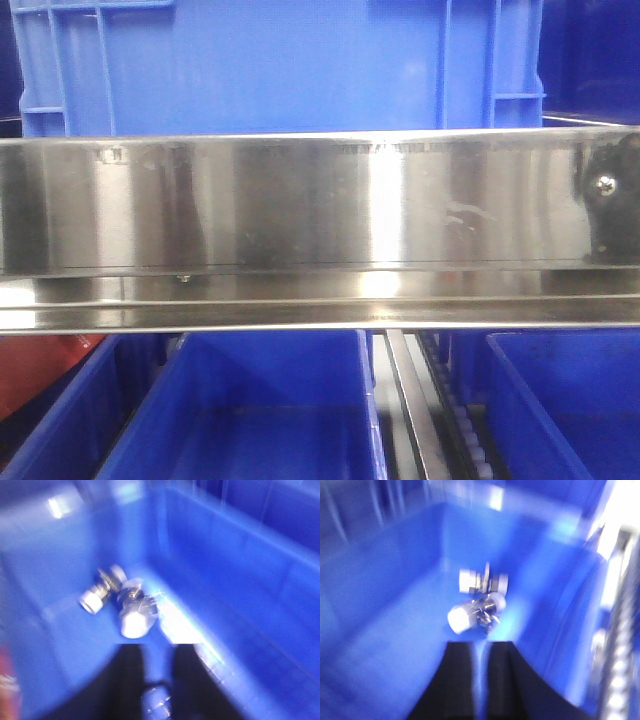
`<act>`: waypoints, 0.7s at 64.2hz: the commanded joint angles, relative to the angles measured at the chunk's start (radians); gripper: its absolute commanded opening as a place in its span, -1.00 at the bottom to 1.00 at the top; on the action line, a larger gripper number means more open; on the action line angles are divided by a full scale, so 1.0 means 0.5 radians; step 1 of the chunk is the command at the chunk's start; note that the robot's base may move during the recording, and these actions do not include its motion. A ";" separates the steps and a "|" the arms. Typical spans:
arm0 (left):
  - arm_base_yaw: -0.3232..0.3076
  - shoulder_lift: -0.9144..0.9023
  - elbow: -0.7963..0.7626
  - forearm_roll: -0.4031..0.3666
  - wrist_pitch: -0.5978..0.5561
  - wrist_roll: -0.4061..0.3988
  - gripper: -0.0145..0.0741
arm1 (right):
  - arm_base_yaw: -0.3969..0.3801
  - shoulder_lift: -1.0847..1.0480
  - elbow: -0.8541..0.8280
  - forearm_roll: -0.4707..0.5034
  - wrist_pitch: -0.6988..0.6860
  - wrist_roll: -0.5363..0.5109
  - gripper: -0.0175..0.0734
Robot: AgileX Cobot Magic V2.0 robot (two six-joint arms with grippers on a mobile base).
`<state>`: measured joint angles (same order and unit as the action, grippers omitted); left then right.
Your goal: Place valve from conveyor to right shelf box
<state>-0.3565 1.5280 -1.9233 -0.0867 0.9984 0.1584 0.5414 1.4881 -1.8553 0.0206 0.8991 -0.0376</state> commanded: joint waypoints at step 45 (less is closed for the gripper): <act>-0.009 -1.601 1.812 0.189 -0.894 -0.238 -0.92 | 0.000 -1.387 1.829 -0.014 -1.086 -0.014 -0.97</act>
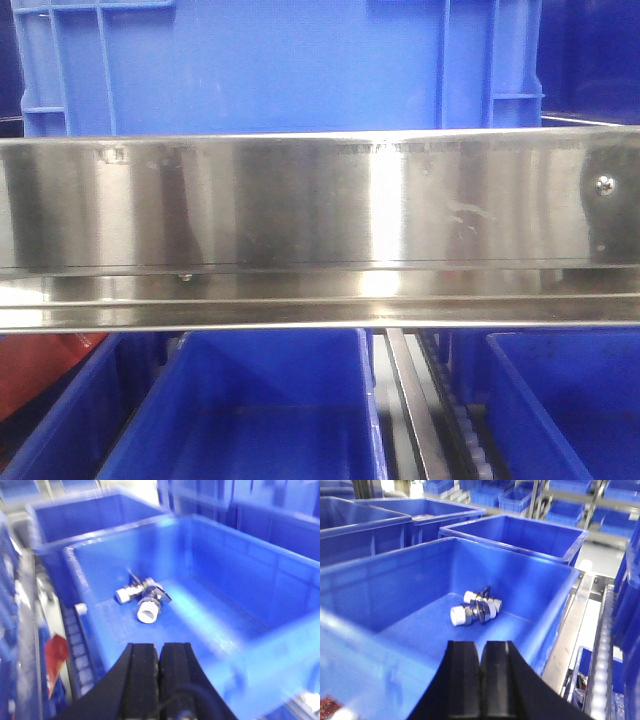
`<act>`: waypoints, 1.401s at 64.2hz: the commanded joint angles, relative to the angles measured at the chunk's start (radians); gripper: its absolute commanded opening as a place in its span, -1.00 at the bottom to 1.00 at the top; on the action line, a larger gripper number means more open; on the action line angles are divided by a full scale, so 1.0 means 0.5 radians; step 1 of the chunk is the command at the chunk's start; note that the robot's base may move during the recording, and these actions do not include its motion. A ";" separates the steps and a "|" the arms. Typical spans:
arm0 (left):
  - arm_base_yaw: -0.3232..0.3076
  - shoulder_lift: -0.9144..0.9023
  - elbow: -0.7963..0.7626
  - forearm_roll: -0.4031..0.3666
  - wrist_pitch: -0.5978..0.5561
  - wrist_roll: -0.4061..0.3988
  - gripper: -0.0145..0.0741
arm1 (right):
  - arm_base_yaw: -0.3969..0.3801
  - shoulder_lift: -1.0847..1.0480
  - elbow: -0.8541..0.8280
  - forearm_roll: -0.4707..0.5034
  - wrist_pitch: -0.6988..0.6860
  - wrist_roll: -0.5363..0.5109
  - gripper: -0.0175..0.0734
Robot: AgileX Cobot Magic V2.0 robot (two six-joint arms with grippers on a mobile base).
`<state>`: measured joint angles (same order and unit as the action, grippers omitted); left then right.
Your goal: Place valve from conveyor to right shelf box
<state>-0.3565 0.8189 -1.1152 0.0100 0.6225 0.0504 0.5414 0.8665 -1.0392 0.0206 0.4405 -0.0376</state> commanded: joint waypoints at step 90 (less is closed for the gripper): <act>-0.009 -1.107 1.458 -0.066 -0.742 -0.022 -0.92 | 0.000 -0.741 1.329 -0.014 -0.688 -0.014 -0.97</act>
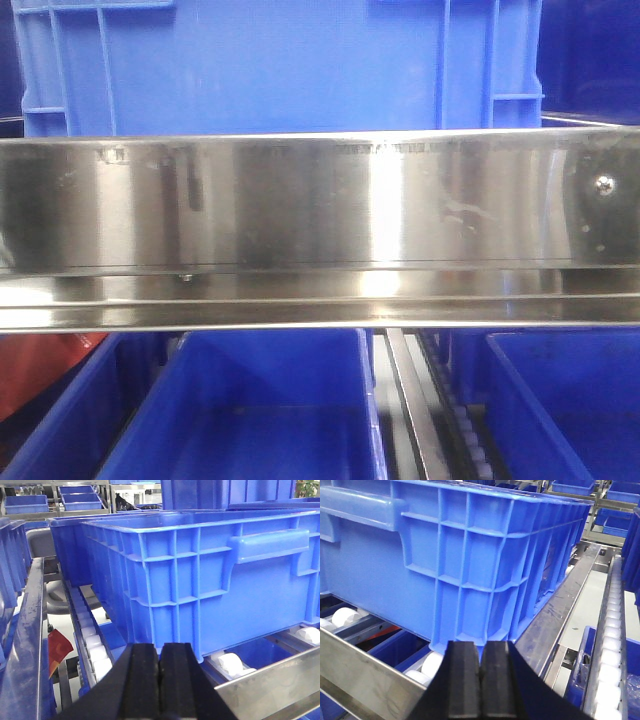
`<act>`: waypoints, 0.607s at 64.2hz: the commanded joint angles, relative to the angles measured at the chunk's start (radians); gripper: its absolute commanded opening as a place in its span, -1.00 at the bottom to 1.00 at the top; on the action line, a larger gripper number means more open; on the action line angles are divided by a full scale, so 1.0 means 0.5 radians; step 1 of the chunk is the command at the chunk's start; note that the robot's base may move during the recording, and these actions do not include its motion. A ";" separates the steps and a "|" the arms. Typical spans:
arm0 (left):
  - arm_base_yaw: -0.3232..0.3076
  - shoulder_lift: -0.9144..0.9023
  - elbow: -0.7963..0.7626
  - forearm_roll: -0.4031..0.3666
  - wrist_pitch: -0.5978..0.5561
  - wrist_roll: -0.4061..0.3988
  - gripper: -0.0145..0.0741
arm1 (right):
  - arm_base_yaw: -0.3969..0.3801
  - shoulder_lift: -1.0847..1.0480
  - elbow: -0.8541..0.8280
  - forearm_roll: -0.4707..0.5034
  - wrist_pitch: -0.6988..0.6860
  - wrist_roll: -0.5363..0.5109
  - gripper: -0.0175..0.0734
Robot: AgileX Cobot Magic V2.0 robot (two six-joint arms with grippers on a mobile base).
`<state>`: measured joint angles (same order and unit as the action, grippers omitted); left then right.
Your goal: Place valve from conveyor to right shelf box
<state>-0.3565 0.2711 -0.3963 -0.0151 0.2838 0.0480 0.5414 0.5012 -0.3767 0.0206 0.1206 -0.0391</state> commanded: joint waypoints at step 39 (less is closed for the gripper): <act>0.749 -0.542 0.793 0.030 -0.633 -0.014 -0.92 | 0.000 -0.011 0.004 -0.014 -0.048 -0.011 -0.97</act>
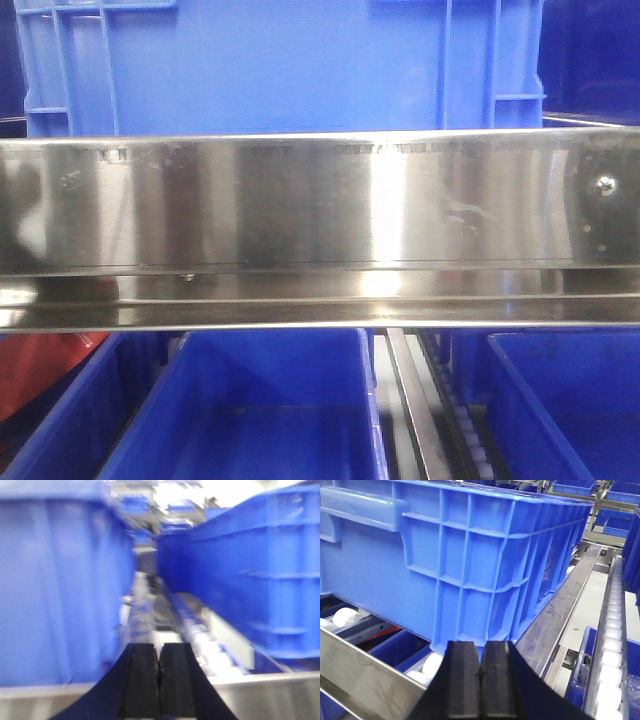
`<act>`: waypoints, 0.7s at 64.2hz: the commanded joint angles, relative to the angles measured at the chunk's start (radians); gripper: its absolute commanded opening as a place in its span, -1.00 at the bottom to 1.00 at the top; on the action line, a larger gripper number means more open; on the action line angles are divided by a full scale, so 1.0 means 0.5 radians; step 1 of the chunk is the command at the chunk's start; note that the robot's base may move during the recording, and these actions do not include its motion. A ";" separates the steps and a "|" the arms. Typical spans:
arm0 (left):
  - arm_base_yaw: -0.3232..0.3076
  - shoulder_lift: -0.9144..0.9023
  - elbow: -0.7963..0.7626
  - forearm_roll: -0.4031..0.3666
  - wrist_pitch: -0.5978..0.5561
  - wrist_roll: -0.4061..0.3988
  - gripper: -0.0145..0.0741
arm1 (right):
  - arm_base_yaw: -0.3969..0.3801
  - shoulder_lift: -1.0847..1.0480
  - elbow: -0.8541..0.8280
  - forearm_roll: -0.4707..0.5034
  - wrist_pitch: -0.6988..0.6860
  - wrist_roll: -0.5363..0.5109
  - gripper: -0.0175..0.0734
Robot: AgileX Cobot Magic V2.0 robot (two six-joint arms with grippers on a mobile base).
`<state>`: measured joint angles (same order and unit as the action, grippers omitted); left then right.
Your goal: Place valve from conveyor to right shelf box
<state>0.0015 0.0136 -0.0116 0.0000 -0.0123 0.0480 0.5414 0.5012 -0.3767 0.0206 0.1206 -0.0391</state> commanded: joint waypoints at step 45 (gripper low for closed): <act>0.033 -0.027 0.023 0.000 -0.019 -0.014 -0.92 | 0.000 -0.011 0.004 -0.014 -0.052 -0.011 -0.97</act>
<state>0.0128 0.0054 0.0014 0.0000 0.0000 0.0480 0.5414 0.5012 -0.3767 0.0206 0.1168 -0.0391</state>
